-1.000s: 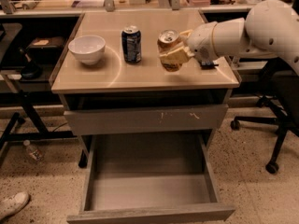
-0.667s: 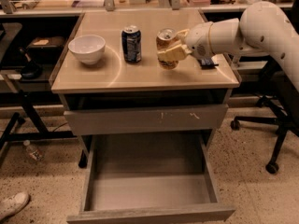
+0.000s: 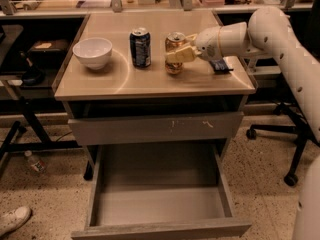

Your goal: Pick orange can from middle drawer and place on counter

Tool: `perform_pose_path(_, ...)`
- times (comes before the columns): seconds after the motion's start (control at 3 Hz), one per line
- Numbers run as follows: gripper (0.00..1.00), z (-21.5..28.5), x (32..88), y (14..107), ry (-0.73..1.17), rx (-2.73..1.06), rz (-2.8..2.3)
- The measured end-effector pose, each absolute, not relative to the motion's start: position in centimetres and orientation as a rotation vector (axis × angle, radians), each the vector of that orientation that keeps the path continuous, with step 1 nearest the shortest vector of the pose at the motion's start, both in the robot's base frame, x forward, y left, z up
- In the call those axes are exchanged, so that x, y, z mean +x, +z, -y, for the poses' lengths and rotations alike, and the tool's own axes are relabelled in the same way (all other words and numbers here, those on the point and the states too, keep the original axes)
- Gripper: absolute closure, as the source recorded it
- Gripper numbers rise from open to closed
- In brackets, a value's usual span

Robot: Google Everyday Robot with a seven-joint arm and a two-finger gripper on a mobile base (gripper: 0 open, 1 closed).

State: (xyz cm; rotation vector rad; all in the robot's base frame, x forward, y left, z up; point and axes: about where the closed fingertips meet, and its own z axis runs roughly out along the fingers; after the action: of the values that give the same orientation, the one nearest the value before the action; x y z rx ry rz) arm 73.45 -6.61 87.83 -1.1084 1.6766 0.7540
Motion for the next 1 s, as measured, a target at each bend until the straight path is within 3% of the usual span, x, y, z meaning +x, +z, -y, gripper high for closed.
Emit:
perform_pose_path(0.67,1.0,6.64,74.82,86.12,0.826,-1.098,-1.715)
perform_pose_path(1.0,0.81,6.64,74.83,86.07,0.827,-1.097,-1.716)
